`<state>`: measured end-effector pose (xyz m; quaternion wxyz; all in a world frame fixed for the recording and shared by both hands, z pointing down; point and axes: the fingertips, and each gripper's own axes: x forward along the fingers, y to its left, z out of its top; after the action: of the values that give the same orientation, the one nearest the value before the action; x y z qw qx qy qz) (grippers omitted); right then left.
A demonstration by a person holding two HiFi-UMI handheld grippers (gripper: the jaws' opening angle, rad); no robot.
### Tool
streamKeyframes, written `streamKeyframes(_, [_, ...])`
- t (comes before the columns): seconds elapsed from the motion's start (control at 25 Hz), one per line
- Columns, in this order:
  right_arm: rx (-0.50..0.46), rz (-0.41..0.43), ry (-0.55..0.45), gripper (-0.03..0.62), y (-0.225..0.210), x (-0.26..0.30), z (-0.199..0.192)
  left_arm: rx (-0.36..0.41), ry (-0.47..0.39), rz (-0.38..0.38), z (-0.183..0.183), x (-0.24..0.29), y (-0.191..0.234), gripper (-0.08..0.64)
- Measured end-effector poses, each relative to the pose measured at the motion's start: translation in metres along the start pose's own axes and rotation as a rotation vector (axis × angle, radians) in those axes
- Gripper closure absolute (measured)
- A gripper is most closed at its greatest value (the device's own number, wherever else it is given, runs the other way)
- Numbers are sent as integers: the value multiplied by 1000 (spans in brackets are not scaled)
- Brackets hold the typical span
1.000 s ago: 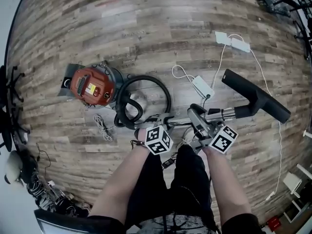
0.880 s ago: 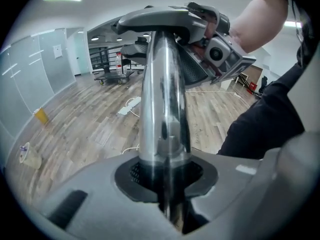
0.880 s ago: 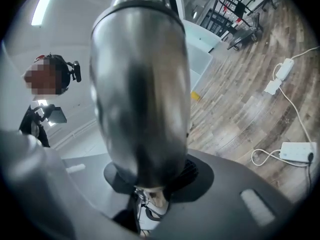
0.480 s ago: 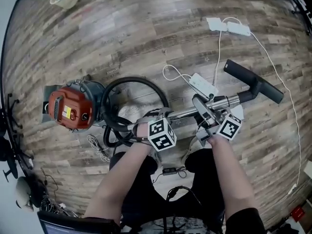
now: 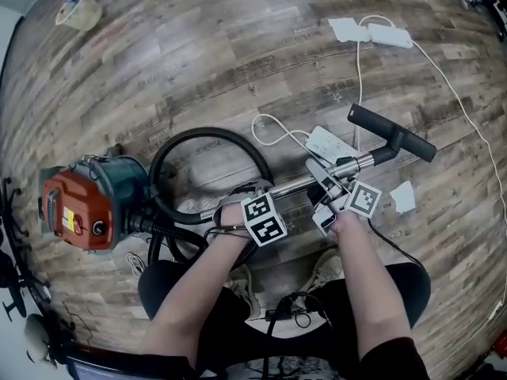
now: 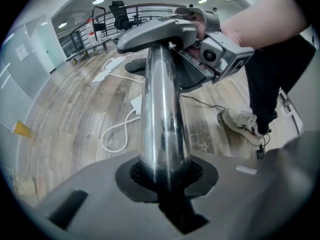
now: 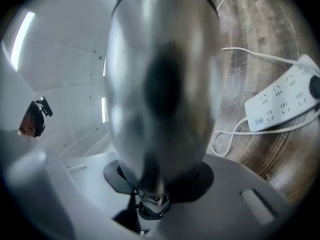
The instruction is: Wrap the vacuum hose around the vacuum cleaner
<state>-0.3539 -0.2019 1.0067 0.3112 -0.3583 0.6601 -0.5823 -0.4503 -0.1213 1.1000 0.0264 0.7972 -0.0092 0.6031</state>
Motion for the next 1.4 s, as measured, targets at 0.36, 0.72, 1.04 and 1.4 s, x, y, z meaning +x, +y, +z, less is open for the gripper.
streamKeyframes(0.36, [184, -159, -25, 449, -133, -20, -30, 113, 197, -4, -45, 88, -2, 477])
streamKeyframes(0.72, [231, -293, -39, 420, -190, -27, -42, 116, 282, -55, -64, 121, -6, 480])
streamKeyframes(1.04, [141, -371, 20, 377, -195, -32, -53, 111, 294, -82, -71, 138, -8, 497])
streamKeyframes(1.4, [241, -438, -24, 374, -193, -50, -69, 161, 254, -7, -70, 130, -5, 452])
